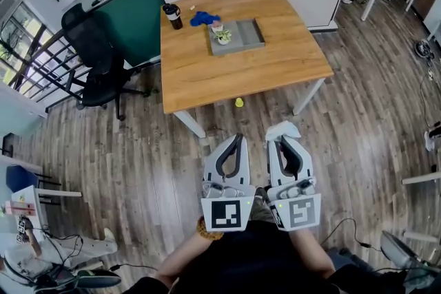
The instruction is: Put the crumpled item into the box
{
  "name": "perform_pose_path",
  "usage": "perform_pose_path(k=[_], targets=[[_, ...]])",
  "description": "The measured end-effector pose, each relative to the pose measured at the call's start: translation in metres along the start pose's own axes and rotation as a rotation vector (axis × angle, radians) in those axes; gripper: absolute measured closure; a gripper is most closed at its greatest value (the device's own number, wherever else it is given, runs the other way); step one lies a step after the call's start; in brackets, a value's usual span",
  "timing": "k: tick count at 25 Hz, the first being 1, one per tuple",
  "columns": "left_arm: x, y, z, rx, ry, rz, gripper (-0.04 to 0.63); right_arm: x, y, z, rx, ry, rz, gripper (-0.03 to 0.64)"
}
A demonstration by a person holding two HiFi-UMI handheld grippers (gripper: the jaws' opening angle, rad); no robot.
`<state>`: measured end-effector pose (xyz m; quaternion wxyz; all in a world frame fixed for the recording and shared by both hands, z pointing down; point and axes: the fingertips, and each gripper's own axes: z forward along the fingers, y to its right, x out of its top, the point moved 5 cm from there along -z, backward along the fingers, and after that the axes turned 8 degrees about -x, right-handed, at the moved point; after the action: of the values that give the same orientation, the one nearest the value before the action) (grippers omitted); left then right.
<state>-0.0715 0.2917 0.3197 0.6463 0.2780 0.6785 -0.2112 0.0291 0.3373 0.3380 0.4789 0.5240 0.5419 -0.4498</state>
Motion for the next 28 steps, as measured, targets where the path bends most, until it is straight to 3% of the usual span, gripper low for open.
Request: perform_pose_path(k=[11, 15, 28], targets=[[0.001, 0.034, 0.047, 0.011, -0.008, -0.007, 0.570, 0.014, 0.064, 0.012, -0.025, 0.026, 0.032, 0.571], [0.005, 0.044, 0.056, 0.012, 0.002, 0.031, 0.570, 0.018, 0.079, 0.013, -0.017, 0.044, 0.036, 0.571], [0.000, 0.051, 0.070, 0.033, -0.010, 0.006, 0.569, 0.014, 0.094, 0.019, -0.004, 0.033, 0.038, 0.571]])
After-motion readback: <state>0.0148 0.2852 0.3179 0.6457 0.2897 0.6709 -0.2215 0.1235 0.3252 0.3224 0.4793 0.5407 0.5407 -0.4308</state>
